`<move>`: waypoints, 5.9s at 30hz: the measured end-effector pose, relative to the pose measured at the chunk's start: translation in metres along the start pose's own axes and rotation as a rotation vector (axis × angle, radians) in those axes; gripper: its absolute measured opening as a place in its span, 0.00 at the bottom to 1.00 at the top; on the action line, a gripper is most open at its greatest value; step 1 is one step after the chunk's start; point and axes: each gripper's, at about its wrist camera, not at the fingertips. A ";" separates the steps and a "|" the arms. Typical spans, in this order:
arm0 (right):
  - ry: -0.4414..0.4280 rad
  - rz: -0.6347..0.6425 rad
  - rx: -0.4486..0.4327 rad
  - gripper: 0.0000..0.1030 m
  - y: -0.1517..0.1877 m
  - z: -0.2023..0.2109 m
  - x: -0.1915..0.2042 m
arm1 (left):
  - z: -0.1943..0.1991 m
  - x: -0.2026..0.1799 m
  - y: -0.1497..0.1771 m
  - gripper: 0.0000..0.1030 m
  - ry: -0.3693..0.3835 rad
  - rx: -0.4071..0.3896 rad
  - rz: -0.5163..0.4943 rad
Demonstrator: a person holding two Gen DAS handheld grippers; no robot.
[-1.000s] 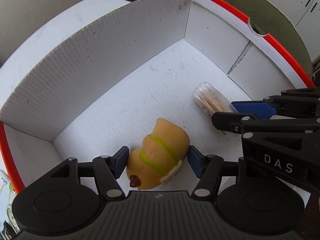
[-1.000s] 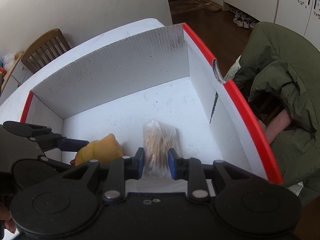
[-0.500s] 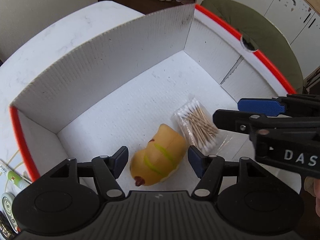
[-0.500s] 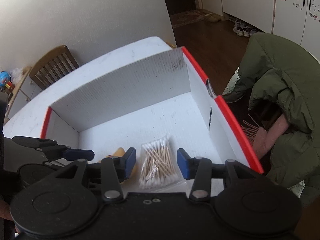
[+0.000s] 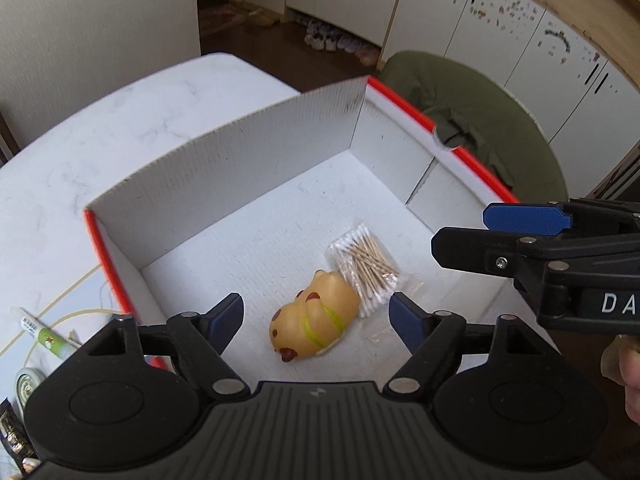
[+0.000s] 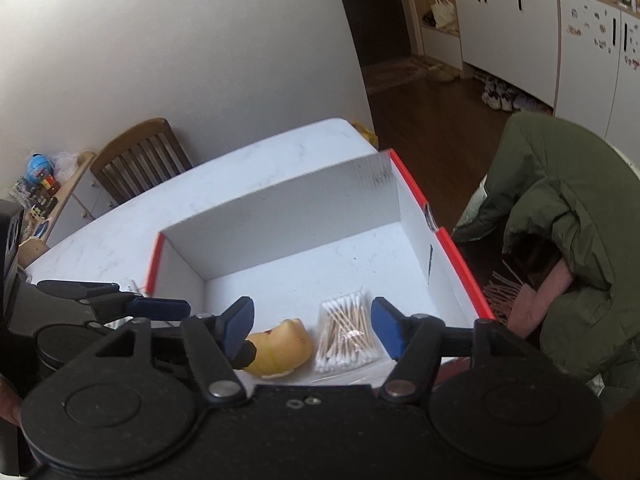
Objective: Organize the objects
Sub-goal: 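Open both grippers to drop the toy and swab bag in the box, then grasp the white tissue pack with left gripper while right gripper grasps silver tin, then carry the tissue pack and silver tin over the red shoebox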
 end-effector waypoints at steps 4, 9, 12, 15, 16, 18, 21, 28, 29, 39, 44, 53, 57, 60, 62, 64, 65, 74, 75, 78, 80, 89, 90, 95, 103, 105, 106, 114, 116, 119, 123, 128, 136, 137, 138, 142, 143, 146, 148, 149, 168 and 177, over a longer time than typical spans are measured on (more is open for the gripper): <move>-0.004 0.030 -0.025 0.70 0.004 0.013 0.012 | 0.023 0.004 0.009 0.81 0.025 -0.041 0.018; -0.012 0.050 -0.056 0.81 0.009 0.027 0.027 | 0.056 0.014 0.025 0.86 0.054 -0.101 0.045; -0.006 0.069 -0.078 0.89 0.014 0.035 0.038 | 0.074 0.021 0.035 0.94 0.051 -0.139 0.044; -0.027 0.073 -0.088 0.99 0.019 0.041 0.049 | 0.092 0.031 0.048 0.95 0.043 -0.173 0.051; -0.032 0.076 -0.095 0.99 0.021 0.044 0.054 | 0.098 0.035 0.053 0.95 0.038 -0.182 0.056; -0.039 0.087 -0.103 0.99 0.026 0.048 0.065 | 0.110 0.045 0.064 0.96 0.026 -0.201 0.072; -0.045 0.106 -0.110 1.00 0.036 0.052 0.083 | 0.129 0.061 0.081 0.97 0.006 -0.231 0.097; -0.071 0.182 -0.084 1.00 0.066 0.050 0.139 | 0.166 0.104 0.125 0.99 -0.079 -0.291 0.165; -0.077 0.191 -0.081 1.00 0.070 0.050 0.147 | 0.171 0.110 0.132 0.99 -0.089 -0.298 0.177; -0.094 0.274 -0.042 0.99 0.115 0.046 0.214 | 0.214 0.181 0.197 1.00 -0.143 -0.373 0.280; -0.107 0.298 -0.002 0.99 0.138 0.039 0.245 | 0.224 0.203 0.221 1.00 -0.203 -0.367 0.265; -0.130 0.382 0.056 0.99 0.171 0.015 0.300 | 0.225 0.244 0.253 1.00 -0.289 -0.339 0.262; -0.145 0.409 0.078 0.99 0.184 0.001 0.321 | 0.218 0.259 0.262 1.00 -0.338 -0.334 0.234; -0.146 0.444 0.093 0.99 0.194 -0.010 0.337 | 0.209 0.271 0.266 1.00 -0.347 -0.324 0.222; -0.144 0.471 0.103 0.98 0.201 -0.017 0.346 | 0.202 0.280 0.268 1.00 -0.352 -0.315 0.226; -0.135 0.488 0.114 0.98 0.206 -0.025 0.354 | 0.194 0.289 0.267 1.00 -0.347 -0.304 0.230; -0.130 0.491 0.121 0.97 0.208 -0.029 0.356 | 0.189 0.293 0.267 1.00 -0.349 -0.297 0.233; -0.093 0.490 0.163 0.93 0.223 -0.064 0.369 | 0.151 0.325 0.254 1.00 -0.386 -0.235 0.224; -0.092 0.484 0.165 0.93 0.224 -0.067 0.370 | 0.148 0.328 0.253 1.00 -0.381 -0.228 0.227; -0.085 0.473 0.171 0.90 0.226 -0.074 0.372 | 0.135 0.336 0.248 1.00 -0.366 -0.194 0.239; -0.081 0.468 0.176 0.88 0.227 -0.079 0.374 | 0.127 0.341 0.246 0.99 -0.359 -0.169 0.254; -0.087 0.396 0.219 0.75 0.225 -0.090 0.370 | 0.103 0.354 0.245 0.99 -0.365 -0.100 0.301; -0.087 0.395 0.221 0.73 0.225 -0.090 0.369 | 0.102 0.355 0.245 0.99 -0.364 -0.099 0.305; -0.098 0.396 0.242 0.60 0.226 -0.089 0.367 | 0.098 0.356 0.245 0.90 -0.346 -0.084 0.307; -0.105 0.412 0.242 0.37 0.224 -0.086 0.363 | 0.098 0.354 0.245 0.58 -0.354 -0.079 0.323; -0.108 0.411 0.243 0.37 0.223 -0.086 0.361 | 0.099 0.352 0.246 0.52 -0.354 -0.078 0.320; -0.112 0.411 0.242 0.37 0.223 -0.086 0.359 | 0.099 0.350 0.246 0.49 -0.355 -0.079 0.316; -0.144 0.422 0.203 0.37 0.214 -0.068 0.348 | 0.114 0.338 0.255 0.42 -0.364 -0.088 0.298; -0.156 0.432 0.185 0.37 0.210 -0.060 0.345 | 0.121 0.334 0.257 0.42 -0.361 -0.096 0.296; -0.177 0.435 0.157 0.37 0.203 -0.046 0.339 | 0.133 0.329 0.261 0.42 -0.360 -0.104 0.309; -0.189 0.423 0.119 0.37 0.189 -0.029 0.327 | 0.150 0.318 0.263 0.42 -0.353 -0.114 0.312; -0.195 0.382 0.078 0.37 0.167 -0.013 0.306 | 0.169 0.293 0.259 0.42 -0.332 -0.129 0.309; -0.155 0.342 -0.024 0.37 0.127 0.006 0.263 | 0.178 0.241 0.236 0.42 -0.269 -0.145 0.278; -0.148 0.334 -0.033 0.37 0.122 0.007 0.256 | 0.178 0.234 0.232 0.42 -0.265 -0.150 0.272; -0.142 0.325 -0.041 0.37 0.117 0.008 0.249 | 0.179 0.227 0.228 0.42 -0.261 -0.156 0.267; -0.114 0.297 -0.074 0.37 0.098 0.011 0.220 | 0.175 0.202 0.206 0.42 -0.239 -0.172 0.245; -0.109 0.292 -0.080 0.37 0.095 0.011 0.213 | 0.174 0.195 0.201 0.42 -0.232 -0.176 0.238; -0.094 0.272 -0.096 0.37 0.084 0.011 0.191 | 0.167 0.176 0.183 0.42 -0.208 -0.183 0.212; -0.082 0.256 -0.103 0.37 0.078 0.010 0.176 | 0.161 0.162 0.171 0.42 -0.194 -0.185 0.194; -0.077 0.248 -0.105 0.37 0.075 0.009 0.169 | 0.156 0.155 0.164 0.42 -0.190 -0.185 0.186; 0.020 0.154 -0.110 0.37 0.030 -0.005 0.057 | 0.080 0.043 0.050 0.43 -0.107 -0.153 0.020; 0.087 0.158 -0.054 0.37 0.018 -0.019 0.013 | 0.036 0.019 0.003 0.43 -0.103 -0.101 -0.014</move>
Point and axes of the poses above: each gripper's, at about its wrist camera, not at the fingertips, and z roughly against the way its jaws point, x to its left, y to its underside, and after that the axes turned 1 degree about y, right-handed
